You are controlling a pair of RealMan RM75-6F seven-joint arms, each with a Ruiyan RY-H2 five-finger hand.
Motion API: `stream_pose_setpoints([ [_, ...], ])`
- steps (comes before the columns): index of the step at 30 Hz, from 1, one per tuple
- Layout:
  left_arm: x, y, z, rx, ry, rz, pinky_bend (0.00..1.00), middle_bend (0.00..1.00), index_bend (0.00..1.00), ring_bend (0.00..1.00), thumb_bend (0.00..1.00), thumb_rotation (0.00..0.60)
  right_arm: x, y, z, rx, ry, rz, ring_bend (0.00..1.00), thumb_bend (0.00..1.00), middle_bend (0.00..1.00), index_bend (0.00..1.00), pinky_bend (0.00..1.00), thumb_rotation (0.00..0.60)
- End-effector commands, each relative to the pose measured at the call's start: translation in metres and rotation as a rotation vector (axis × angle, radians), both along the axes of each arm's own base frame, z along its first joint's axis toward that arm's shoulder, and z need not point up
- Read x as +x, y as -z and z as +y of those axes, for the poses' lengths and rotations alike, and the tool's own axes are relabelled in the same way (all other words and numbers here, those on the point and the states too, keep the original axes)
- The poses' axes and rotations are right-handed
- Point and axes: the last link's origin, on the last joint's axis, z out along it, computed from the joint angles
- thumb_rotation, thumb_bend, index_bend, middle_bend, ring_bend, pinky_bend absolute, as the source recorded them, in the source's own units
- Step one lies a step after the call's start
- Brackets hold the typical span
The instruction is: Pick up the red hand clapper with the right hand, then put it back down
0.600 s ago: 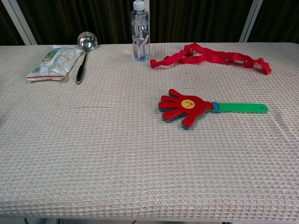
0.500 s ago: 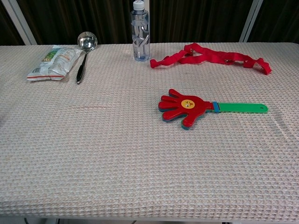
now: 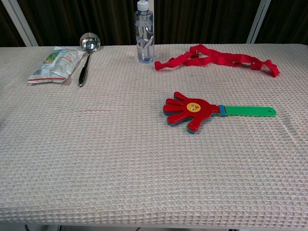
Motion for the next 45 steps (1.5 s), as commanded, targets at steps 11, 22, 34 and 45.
stream_pose_setpoints([
  [11, -0.001, -0.002, 0.0, 0.002, 0.007, 0.0, 0.04, 0.07, 0.08, 0.0, 0.09, 0.6, 0.05, 0.039, -0.07, 0.165, -0.091, 0.012, 0.0, 0.19, 0.0, 0.0, 0.0, 0.6],
  [22, 0.0, -0.005, -0.001, 0.006, -0.005, 0.011, 0.04, 0.07, 0.08, 0.0, 0.09, 0.6, 0.117, 0.1, -0.106, 0.335, -0.171, 0.076, 0.0, 0.2, 0.0, 0.0, 0.0, 0.6],
  [34, -0.002, -0.004, -0.002, -0.006, -0.009, 0.011, 0.04, 0.07, 0.08, 0.0, 0.09, 0.6, 0.131, 0.14, -0.111, 0.376, -0.086, 0.102, 0.0, 0.21, 0.0, 0.1, 0.0, 0.6],
  [45, -0.001, -0.005, -0.002, 0.0, -0.007, 0.011, 0.04, 0.07, 0.08, 0.0, 0.09, 0.6, 0.144, 0.16, -0.114, 0.356, -0.081, 0.085, 0.0, 0.22, 0.01, 0.3, 0.0, 0.6],
])
